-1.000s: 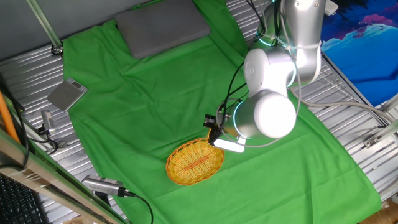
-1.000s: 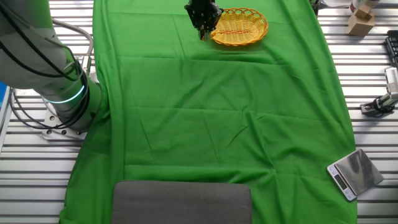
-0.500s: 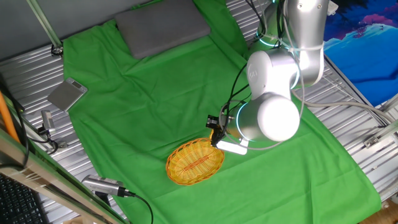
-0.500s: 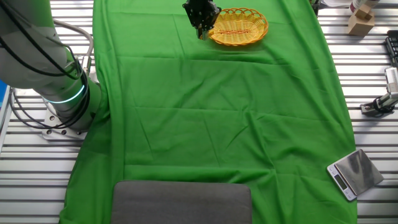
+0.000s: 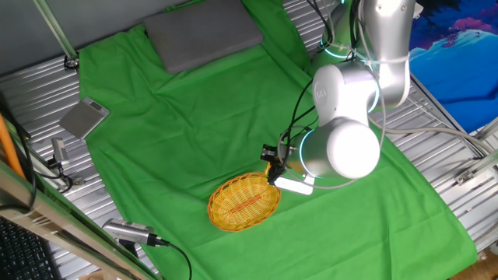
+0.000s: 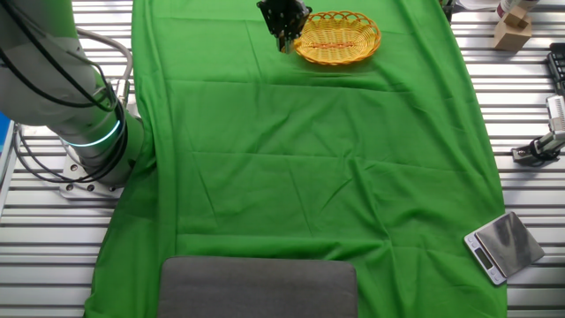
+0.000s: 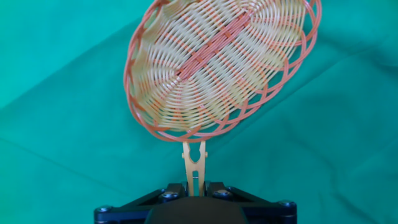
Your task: Use a clamp
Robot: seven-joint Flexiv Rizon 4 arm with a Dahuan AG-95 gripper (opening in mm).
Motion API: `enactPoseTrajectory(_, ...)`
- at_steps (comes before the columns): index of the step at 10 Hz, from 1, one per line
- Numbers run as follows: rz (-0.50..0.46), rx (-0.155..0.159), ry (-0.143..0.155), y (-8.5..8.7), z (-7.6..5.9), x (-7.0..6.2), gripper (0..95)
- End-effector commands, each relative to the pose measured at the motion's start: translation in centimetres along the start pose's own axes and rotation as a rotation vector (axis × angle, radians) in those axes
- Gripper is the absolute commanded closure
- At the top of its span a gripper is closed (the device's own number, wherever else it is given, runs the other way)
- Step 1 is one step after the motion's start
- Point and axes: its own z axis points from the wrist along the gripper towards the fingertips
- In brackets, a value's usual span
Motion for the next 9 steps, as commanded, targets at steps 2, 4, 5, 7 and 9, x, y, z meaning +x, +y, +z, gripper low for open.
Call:
enactPoseTrajectory(2,0.003,-0.001,0.003,0.34,-0.08,-0.08,95.0)
enactPoseTrajectory(4,0.001,-0.004,0.005,0.40,-0.16,-0.09,95.0)
enactPoseTrajectory(5,0.000,-0.004,0.005,0.40,-0.17,-0.09,95.0)
enactPoseTrajectory(7,-0.008,-0.003,0.006,0.40,-0.18,-0.09,95.0)
enactPoseTrajectory(9,-0.024,0.001,0.008,0.41,-0.18,-0.13,95.0)
